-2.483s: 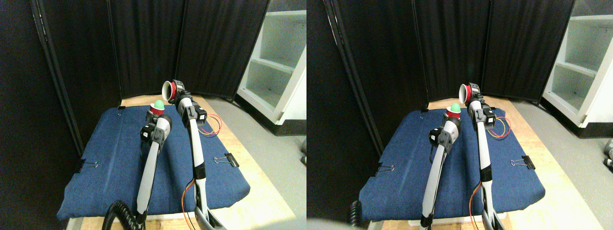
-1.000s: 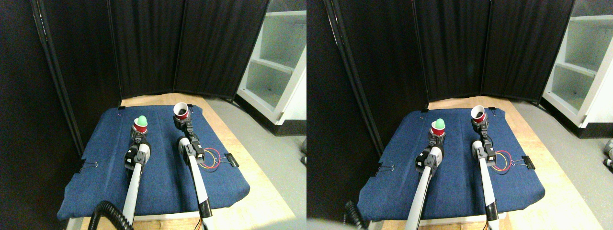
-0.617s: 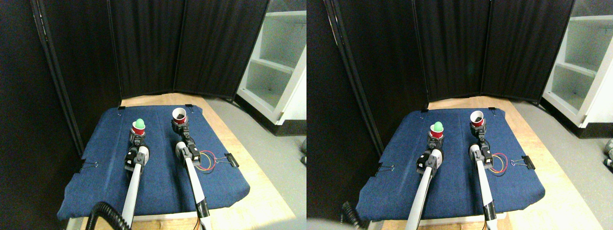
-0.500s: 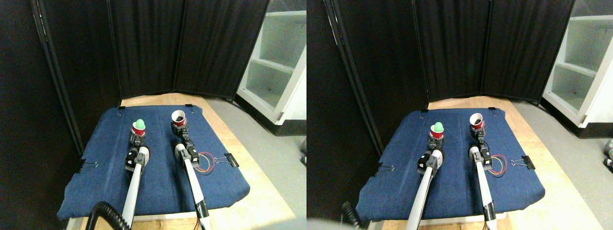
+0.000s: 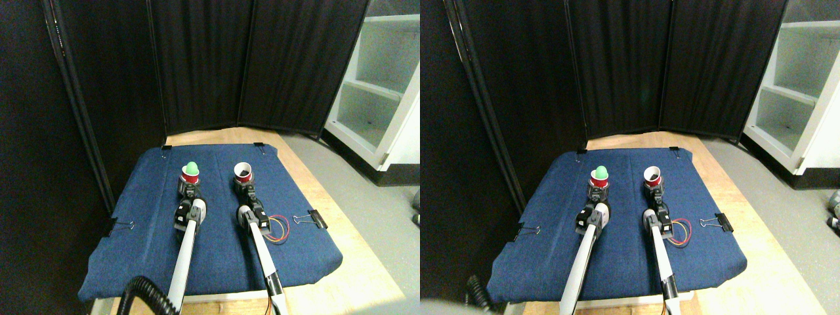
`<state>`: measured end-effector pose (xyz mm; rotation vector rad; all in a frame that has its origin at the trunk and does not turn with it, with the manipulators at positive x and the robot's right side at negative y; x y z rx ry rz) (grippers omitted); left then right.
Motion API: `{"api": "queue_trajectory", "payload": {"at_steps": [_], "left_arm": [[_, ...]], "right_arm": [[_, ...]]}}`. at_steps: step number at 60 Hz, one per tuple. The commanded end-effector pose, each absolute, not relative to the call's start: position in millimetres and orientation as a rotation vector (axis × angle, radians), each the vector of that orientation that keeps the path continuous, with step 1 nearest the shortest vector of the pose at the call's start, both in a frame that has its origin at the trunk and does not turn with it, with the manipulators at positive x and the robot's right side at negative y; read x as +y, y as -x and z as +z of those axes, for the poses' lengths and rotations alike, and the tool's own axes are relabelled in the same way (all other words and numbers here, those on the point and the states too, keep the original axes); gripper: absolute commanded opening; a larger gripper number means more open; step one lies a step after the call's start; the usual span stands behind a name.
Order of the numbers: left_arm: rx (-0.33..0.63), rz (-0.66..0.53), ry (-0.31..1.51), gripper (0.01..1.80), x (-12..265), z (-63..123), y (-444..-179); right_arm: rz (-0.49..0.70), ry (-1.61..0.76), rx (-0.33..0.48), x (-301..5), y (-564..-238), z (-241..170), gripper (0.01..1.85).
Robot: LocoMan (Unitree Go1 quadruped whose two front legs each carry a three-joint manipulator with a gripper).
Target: Pour (bimanual)
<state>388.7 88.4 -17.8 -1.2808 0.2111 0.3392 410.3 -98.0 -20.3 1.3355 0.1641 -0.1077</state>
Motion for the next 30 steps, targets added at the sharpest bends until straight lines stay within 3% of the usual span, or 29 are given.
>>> {"api": "queue_trajectory", "payload": {"at_steps": [1, 30], "left_arm": [[0.194, 0.316, 1.313, 0.01, 84, -17.5, -393], [0.183, 0.36, 1.294, 0.01, 85, -33.5, -391]], "right_arm": [[-0.136, -1.333, 0.115, -96, -412, -16, 0.01], [-0.182, -1.343, 0.107, -98, -409, -19, 0.01]]}}
